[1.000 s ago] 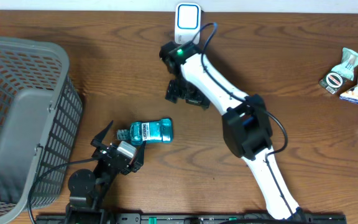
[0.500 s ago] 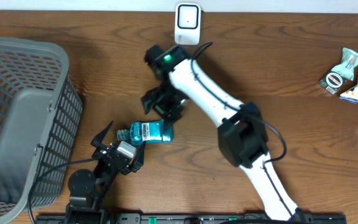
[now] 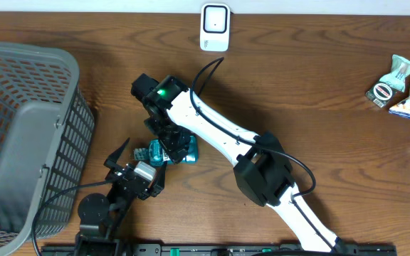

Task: Scan the item barcode
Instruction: 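Grasp the Listerine bottle with the right gripper and lift it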

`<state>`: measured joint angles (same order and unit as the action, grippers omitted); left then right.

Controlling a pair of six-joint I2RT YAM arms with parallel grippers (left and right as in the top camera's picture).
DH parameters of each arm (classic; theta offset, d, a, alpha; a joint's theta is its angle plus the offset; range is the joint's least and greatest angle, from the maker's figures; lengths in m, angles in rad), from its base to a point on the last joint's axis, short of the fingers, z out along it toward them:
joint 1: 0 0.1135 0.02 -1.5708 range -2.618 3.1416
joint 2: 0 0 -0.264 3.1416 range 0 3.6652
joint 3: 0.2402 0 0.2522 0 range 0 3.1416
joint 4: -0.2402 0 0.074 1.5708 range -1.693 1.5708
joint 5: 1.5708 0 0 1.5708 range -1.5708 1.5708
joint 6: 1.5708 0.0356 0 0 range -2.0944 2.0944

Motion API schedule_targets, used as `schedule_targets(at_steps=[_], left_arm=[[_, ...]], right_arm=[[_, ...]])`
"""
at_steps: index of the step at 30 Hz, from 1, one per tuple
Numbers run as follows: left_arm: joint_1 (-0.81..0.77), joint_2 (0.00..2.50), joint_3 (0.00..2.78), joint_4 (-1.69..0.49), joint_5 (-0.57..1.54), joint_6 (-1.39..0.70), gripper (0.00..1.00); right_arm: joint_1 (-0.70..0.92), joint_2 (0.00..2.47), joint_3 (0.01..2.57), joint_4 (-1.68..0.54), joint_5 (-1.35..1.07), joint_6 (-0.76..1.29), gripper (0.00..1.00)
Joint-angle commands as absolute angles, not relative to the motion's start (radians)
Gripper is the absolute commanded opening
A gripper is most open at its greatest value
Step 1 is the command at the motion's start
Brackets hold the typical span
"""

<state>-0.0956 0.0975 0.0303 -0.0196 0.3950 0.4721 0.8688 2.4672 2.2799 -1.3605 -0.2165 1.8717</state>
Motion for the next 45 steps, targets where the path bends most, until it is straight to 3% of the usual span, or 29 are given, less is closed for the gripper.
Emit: schedule_targets(at_steps=[1,12,16,19,24,28,34,37,42,44,45], left_arm=[[-0.1,0.096,0.004,-0.04,0.415,0.478,0.98],[-0.1,0.096,0.004,-0.04,0.415,0.478,0.98],[-0.1,0.096,0.004,-0.04,0.415,0.478,0.98],[-0.1,0.096,0.004,-0.04,0.415,0.478,0.98],[-0.1,0.096,0.004,-0.039,0.415,0.478,0.98],[-0.1,0.096,0.004,-0.04,0.415,0.478,0.98],[-0.1,0.096,0.004,-0.04,0.415,0.478,0.98],[-0.1,0.096,0.004,-0.04,0.415,0.478,0.98],[-0.1,0.096,0.004,-0.04,0.415,0.478,0.98],[-0.1,0.096,0.004,-0.04,0.415,0.478,0.98],[-0.1,0.096,0.004,-0.039,0.415,0.478,0.98]], right_arm=[[0.866,2.449,2.293,-1.361,-0.134,1.94,0.99],[0.867,2.585,2.293,-1.344,-0.317,1.877,0.98],[0.863,2.618,2.293,-1.371,-0.322,1.816,0.91],[0.859,2.622,2.293,-1.422,-0.212,1.732,0.89],[0.837,2.622,2.293,-1.479,0.072,1.401,0.72],[0.799,2.622,2.293,-1.486,0.25,1.185,0.69],[0.716,2.622,2.293,-1.431,0.324,1.01,0.71],[0.668,2.622,2.293,-1.362,0.323,0.905,0.81],[0.585,2.622,2.305,-1.279,0.216,0.485,0.85],[0.555,2.614,2.314,-1.298,0.139,0.369,0.99],[0.544,2.608,2.316,-1.308,0.117,0.354,0.99]])
